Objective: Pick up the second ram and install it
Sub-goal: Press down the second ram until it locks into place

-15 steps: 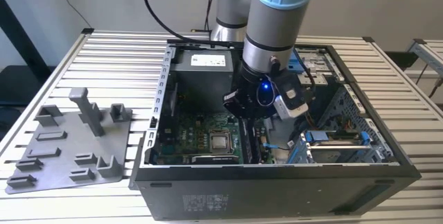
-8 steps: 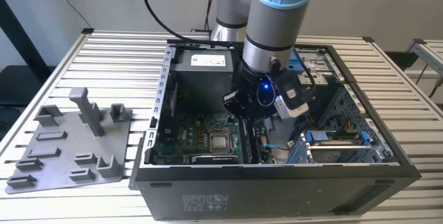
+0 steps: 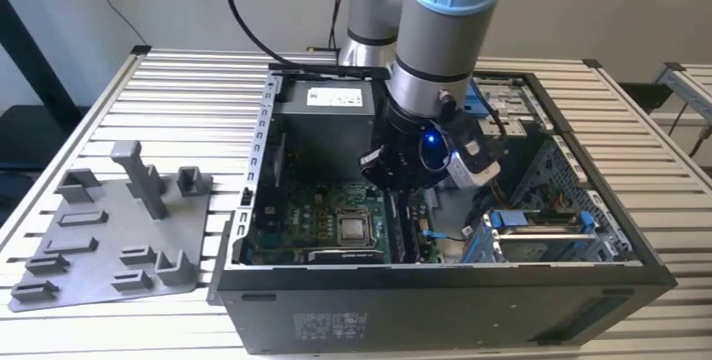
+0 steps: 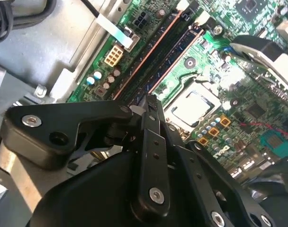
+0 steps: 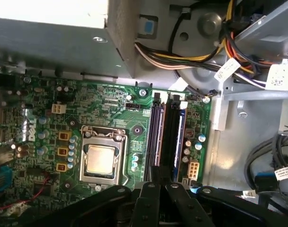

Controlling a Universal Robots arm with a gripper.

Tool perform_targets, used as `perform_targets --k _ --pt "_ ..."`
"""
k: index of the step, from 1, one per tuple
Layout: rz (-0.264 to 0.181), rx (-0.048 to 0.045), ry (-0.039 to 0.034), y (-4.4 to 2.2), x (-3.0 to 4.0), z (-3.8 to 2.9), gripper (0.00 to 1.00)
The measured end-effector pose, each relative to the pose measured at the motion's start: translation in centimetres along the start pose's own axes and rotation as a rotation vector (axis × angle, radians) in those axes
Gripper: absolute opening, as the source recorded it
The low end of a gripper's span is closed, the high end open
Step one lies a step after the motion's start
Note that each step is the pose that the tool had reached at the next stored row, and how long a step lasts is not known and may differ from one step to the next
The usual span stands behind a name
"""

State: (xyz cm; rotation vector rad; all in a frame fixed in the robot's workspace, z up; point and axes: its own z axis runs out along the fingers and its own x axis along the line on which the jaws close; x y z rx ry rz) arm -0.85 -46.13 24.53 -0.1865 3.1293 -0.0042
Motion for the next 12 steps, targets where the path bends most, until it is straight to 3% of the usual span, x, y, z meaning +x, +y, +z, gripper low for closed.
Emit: perform_targets --k 11,12 --pt "-0.187 -0.0012 -0.0006 0.01 0.04 0.01 0.11" --pt "-0.223 -0.0015 -0.0007 0.01 0.04 0.01 0.11"
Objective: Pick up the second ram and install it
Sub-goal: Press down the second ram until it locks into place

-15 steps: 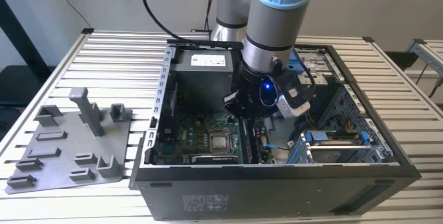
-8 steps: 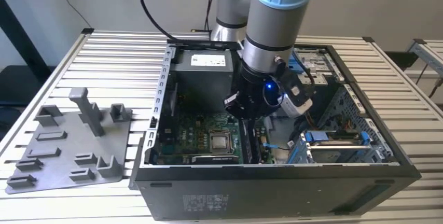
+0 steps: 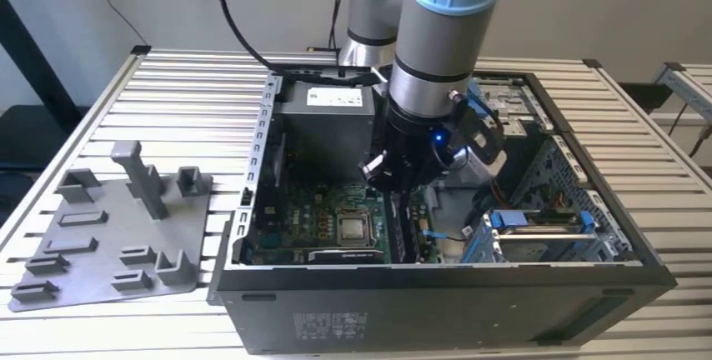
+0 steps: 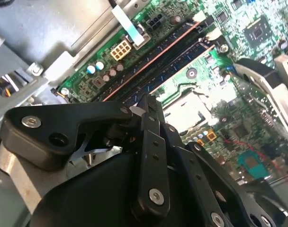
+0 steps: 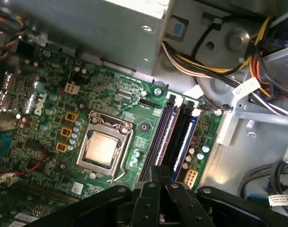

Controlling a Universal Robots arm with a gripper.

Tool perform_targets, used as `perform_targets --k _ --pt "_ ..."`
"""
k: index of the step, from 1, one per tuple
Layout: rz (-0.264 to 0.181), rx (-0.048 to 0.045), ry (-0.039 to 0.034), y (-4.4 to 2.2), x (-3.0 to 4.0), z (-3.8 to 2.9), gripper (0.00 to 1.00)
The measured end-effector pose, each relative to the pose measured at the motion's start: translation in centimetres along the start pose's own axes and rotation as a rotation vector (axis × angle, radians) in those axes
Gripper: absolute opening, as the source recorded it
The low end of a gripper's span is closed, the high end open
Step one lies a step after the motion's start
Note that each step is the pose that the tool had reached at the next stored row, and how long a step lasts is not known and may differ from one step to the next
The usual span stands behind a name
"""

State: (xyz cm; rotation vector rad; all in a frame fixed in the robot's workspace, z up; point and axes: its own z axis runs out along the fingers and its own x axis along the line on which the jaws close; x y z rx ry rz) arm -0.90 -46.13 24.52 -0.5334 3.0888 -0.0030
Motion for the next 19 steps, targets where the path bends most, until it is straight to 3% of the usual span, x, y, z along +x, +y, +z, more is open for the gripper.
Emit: perform_targets --k 19 --pt "-0.346 -0.0011 -0.0036 0.01 0.04 0.02 0.11"
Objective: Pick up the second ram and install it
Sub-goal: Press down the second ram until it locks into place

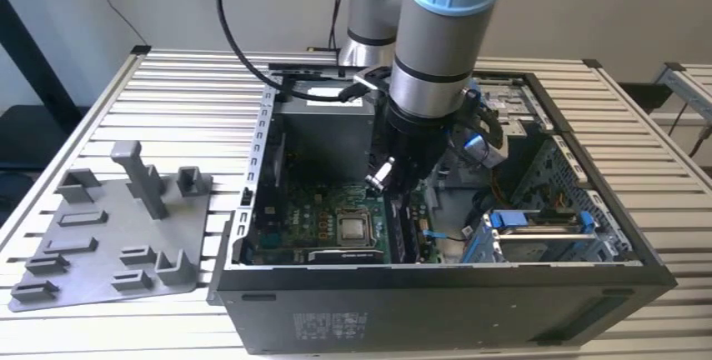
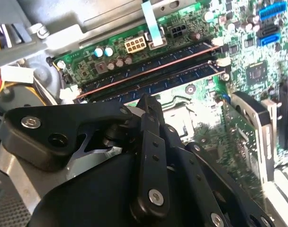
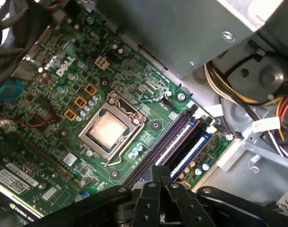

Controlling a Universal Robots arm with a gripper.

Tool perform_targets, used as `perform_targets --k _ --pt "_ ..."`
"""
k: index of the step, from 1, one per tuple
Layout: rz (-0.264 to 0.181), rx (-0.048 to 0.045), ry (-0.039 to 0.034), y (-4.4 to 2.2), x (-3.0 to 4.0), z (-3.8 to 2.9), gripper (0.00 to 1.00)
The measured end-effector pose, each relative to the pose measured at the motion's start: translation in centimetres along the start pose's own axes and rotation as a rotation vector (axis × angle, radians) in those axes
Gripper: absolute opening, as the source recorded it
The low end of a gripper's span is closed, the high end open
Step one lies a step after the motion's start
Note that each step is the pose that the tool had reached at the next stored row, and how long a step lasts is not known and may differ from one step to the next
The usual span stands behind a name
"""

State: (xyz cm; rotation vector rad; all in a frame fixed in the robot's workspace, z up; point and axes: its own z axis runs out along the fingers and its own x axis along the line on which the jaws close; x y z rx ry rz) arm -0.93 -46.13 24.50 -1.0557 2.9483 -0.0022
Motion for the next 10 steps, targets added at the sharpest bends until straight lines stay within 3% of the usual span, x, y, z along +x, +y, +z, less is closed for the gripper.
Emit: perform_targets --k 10 --pt "-0.153 -0.0003 -0.0009 0.03 0.04 -0.01 0.11"
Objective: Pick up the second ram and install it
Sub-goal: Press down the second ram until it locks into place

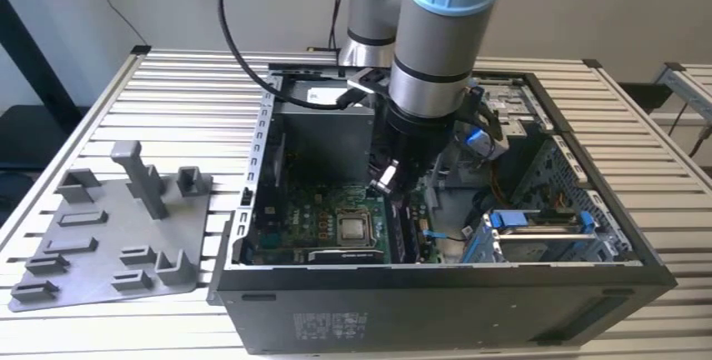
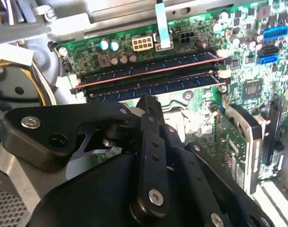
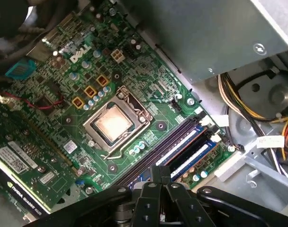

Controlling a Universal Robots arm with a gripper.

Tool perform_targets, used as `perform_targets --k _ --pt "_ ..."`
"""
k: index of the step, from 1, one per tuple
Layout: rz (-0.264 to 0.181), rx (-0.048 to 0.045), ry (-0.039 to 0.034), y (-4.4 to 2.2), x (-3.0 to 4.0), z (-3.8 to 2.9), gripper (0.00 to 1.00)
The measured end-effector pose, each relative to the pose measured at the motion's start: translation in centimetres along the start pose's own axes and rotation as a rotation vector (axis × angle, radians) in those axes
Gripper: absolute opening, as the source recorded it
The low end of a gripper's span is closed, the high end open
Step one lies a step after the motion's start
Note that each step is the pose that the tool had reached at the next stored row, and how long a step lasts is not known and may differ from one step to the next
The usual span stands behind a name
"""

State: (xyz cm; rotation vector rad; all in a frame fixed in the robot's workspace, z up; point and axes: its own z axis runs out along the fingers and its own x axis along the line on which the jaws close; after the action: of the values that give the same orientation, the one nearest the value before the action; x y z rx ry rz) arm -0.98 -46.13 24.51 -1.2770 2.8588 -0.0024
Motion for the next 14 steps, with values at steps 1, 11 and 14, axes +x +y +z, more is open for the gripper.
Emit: perform_targets --k 1,11,14 --pt "-0.017 -0.0001 -0.0001 0.01 0.0 0.0 0.11" --pt "-0.198 -0.0017 -0.001 0.02 0.02 0.05 0.11" --pt "-0.252 -0.0023 -0.0015 0.01 0.01 0.1 0.11"
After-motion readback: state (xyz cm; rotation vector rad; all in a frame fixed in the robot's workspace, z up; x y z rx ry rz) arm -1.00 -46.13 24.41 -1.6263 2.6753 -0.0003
